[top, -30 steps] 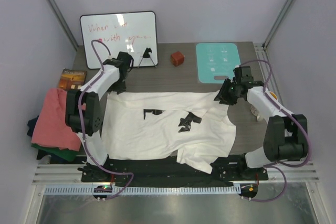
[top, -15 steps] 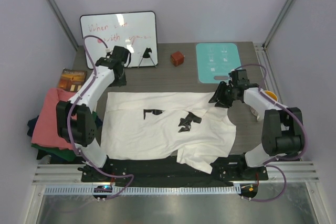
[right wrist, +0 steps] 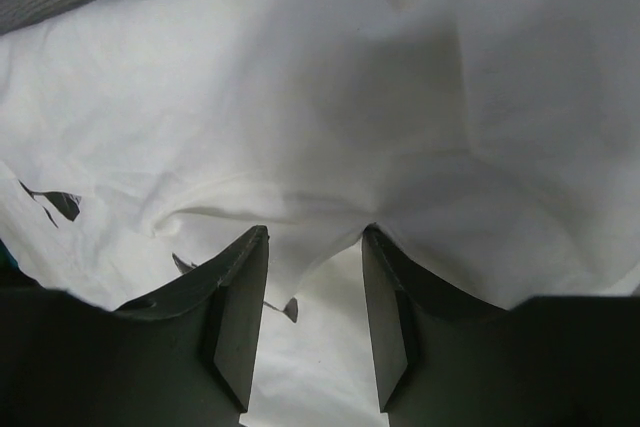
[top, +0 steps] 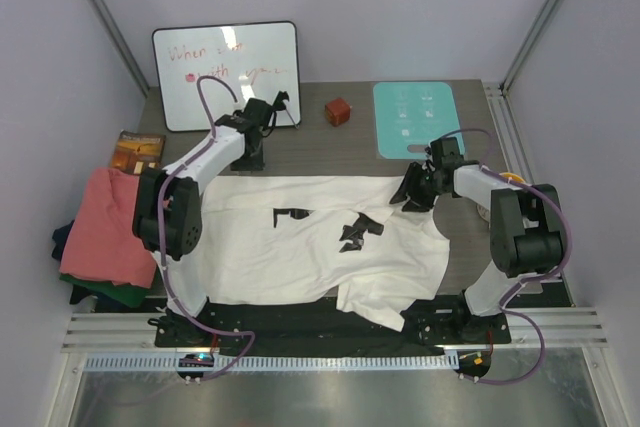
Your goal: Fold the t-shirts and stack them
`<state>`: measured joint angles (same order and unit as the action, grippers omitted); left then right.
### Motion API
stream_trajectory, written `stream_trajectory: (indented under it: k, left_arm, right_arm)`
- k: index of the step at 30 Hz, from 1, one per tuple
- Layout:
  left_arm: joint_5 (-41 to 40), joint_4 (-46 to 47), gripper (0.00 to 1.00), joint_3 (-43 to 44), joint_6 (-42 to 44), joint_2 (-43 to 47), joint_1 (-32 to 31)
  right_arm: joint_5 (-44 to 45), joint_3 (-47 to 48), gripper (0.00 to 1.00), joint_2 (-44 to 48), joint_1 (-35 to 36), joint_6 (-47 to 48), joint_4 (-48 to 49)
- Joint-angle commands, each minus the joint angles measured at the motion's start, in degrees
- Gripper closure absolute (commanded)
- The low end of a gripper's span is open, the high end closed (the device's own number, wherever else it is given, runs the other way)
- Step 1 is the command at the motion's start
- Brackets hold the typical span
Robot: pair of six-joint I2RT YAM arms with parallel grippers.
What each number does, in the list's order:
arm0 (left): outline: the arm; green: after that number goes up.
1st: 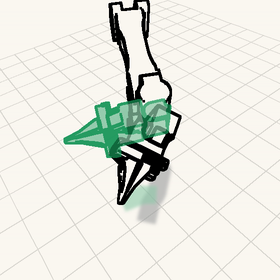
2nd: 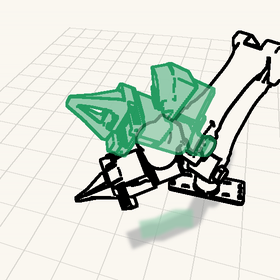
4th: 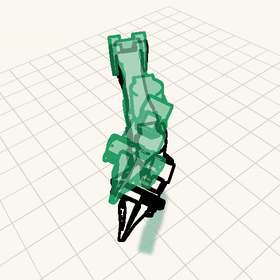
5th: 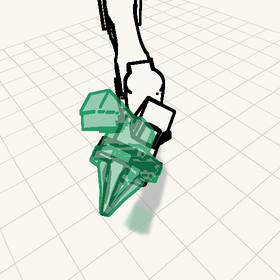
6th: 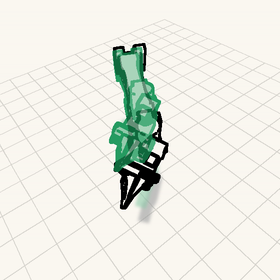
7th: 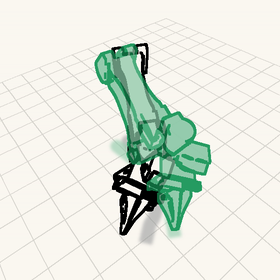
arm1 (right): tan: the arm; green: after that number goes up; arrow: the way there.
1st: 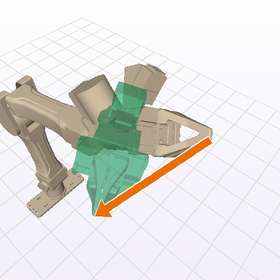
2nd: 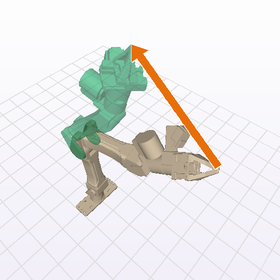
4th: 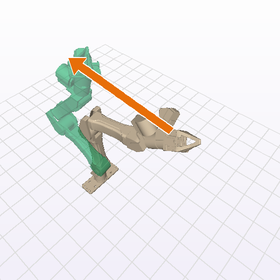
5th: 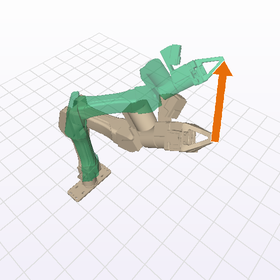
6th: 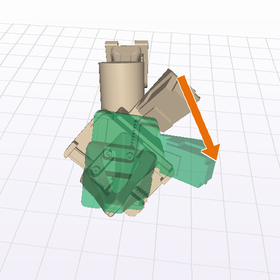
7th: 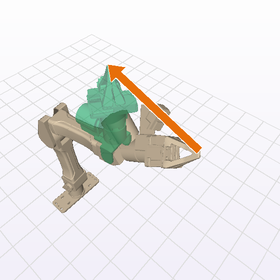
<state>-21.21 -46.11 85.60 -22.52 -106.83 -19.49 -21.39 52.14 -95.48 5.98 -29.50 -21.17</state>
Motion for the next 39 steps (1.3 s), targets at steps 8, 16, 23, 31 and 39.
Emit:
stream_trajectory:
  k: [8,16,23,31,39]
  left_arm:
    - [-2.95,1.03,0.64,0.7,-1.56,-4.0,-3.36]
    - [-5.77,-3.01,0.63,3.51,-1.3,-8.92,-5.74]
    - [-8.23,-5.92,0.62,5.63,-1.38,-9.37,-5.74]
    - [-9.37,-7.68,0.6,6.68,-0.68,-9.63,-5.65]
    - [-9.2,-7.86,0.59,6.68,-0.77,-9.89,-5.48]
  right_arm:
    - [-1.9,0.86,0.91,3.28,1.67,-0.3,0.17]
    - [-2.34,0.51,0.98,11.01,1.84,2.78,-6.69]
    - [-2.78,-0.99,0.99,17.78,3.25,2.95,-11.0]
    - [-1.39,-3.44,0.84,17.26,10.44,-1.79,-11.7]
    - [-1.29,-9.95,0.68,21.11,14.24,-7.15,-8.8]
